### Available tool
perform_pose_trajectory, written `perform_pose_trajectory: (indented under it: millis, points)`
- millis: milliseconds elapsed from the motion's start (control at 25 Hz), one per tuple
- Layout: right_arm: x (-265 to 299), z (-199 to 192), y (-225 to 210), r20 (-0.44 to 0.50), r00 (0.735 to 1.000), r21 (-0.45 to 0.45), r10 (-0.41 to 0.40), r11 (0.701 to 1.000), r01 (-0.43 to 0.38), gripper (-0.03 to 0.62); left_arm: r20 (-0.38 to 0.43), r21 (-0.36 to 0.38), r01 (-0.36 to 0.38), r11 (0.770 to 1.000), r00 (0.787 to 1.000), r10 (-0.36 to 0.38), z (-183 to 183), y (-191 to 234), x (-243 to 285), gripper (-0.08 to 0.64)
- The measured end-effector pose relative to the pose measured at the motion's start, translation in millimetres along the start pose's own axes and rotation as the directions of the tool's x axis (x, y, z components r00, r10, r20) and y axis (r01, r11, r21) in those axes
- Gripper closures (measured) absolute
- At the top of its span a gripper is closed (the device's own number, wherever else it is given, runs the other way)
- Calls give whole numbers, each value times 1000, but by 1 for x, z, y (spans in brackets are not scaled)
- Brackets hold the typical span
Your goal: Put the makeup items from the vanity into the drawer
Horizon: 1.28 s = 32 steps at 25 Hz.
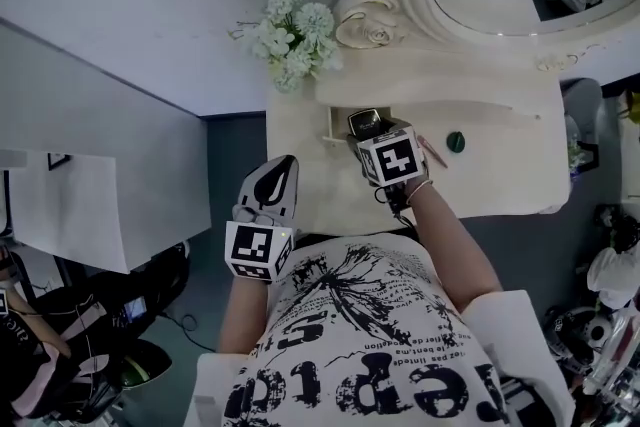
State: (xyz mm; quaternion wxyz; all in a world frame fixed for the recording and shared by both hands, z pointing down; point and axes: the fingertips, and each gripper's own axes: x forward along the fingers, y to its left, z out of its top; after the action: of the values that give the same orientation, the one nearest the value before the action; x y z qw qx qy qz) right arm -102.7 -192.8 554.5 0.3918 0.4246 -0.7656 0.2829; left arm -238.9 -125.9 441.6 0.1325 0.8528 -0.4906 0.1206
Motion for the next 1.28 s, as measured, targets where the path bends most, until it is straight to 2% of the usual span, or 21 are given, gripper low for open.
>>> perform_pose_trajectory:
  millis: [240,560,720,840,1000,1160,1280]
  points:
    - [-3,10,-6,67,997,26,-46,999,44,265,9,0,-4,1000,1000,4,-3,8,-2,538]
    - [-28,-2,-15,103,992,82,-75,994,67,265,6,16,47,999,999,-47,2,-4,1,538]
    - [-52,-15,-37,119,985,119,-128,986,114,265,-2,19,76,997,997,-76,6,-18,6,538]
    - [-68,-35,-61,105,981,153,-165,977,148,265,-5,18,98,995,995,-98,10,-32,14,539]
    - [-78,-69,-87,60,984,165,-169,974,157,267,-11,22,117,993,993,-117,15,-56,28,538]
    - [-77,-100,-110,12,990,139,-137,981,134,267,-23,13,121,993,992,-121,16,-81,42,538]
    - [-67,-121,-124,-47,994,82,-100,991,104,270,-42,4,105,994,994,-105,11,-94,53,538]
